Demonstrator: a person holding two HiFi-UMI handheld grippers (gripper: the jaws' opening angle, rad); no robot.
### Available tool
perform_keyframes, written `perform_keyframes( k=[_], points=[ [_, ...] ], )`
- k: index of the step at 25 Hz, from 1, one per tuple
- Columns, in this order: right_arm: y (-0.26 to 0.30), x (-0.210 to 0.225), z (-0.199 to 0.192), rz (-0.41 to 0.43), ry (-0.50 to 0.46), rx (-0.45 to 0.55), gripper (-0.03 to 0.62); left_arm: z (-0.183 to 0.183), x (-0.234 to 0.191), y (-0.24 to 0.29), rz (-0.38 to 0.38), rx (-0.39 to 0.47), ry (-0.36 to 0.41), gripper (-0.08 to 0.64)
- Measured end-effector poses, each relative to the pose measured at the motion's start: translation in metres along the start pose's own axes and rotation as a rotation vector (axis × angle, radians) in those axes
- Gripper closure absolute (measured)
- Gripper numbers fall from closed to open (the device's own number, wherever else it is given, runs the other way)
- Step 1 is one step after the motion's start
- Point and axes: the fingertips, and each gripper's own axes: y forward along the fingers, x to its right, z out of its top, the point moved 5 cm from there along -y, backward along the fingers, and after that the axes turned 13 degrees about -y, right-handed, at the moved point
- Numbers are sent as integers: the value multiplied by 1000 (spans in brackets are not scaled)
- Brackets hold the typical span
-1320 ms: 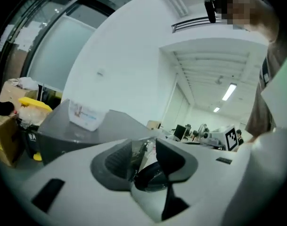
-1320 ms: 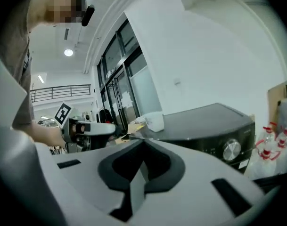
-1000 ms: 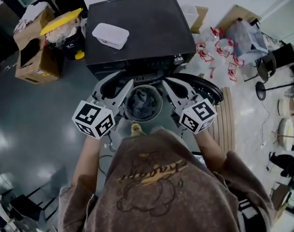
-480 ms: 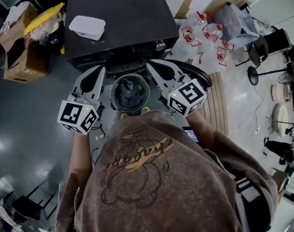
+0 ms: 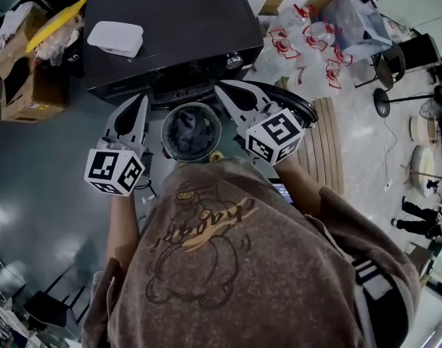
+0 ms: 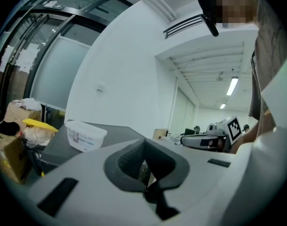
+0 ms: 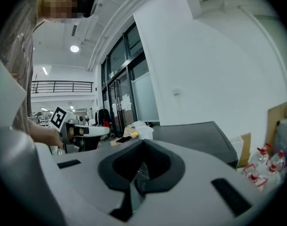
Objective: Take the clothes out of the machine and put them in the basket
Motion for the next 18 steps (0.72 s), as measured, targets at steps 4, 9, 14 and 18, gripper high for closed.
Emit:
perform_keyframes(
  k=[4, 9, 14, 18],
  points=[
    [4, 6, 1, 2, 6, 14, 598, -4, 2, 10, -8, -6, -2, 554],
    [8, 8, 0, 19, -2, 2, 598, -5, -1, 15, 8, 5, -18, 554],
    [13, 5, -1, 55, -22, -32, 598, -1, -8, 16, 19, 17, -17, 554],
    [18, 5, -2, 77, -42, -54, 598, 0, -12, 13, 28, 24, -19, 554]
  ],
)
